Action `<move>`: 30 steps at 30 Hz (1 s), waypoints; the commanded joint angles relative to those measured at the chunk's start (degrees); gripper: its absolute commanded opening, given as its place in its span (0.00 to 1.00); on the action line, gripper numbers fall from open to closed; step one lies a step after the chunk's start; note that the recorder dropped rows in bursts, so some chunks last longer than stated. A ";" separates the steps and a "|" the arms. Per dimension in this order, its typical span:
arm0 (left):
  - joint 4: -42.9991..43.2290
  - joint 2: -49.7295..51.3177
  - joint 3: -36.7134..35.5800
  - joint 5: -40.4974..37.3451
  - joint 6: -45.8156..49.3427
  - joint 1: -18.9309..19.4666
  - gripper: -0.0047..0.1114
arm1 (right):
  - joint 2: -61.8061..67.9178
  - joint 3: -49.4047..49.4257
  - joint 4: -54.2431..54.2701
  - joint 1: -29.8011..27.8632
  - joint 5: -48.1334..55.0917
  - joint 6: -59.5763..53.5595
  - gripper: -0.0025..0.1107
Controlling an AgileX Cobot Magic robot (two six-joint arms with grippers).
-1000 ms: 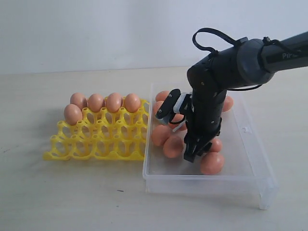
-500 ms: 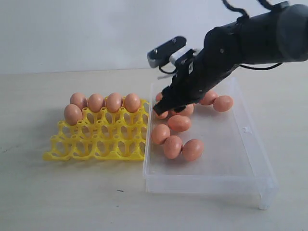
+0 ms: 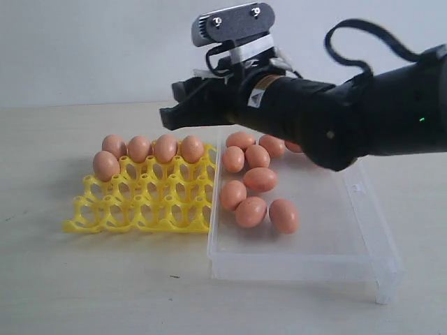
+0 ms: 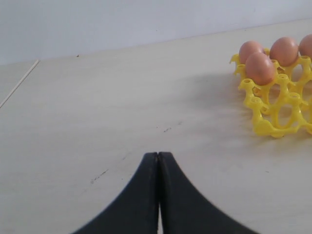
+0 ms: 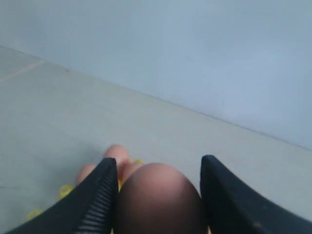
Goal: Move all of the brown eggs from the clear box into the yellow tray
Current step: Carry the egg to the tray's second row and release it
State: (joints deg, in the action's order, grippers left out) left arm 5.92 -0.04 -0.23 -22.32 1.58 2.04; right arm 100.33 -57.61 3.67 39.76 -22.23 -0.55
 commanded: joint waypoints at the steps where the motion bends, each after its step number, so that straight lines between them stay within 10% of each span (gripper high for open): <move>1: -0.14 0.04 0.23 0.52 -0.29 -0.34 0.04 | 8.84 -6.06 -13.38 1.26 -6.99 17.46 0.02; 9: -0.14 0.04 0.23 0.52 -0.29 -0.34 0.04 | 26.64 -29.53 -19.21 2.24 6.14 23.91 0.02; 30: -0.14 0.04 0.23 0.52 -0.29 -0.34 0.04 | 35.62 -37.67 -19.10 3.54 8.52 24.19 0.02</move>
State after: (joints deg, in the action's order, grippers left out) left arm 5.92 -0.04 -0.23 -22.32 1.58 2.04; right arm 135.91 -94.00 -15.10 43.23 -14.31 23.59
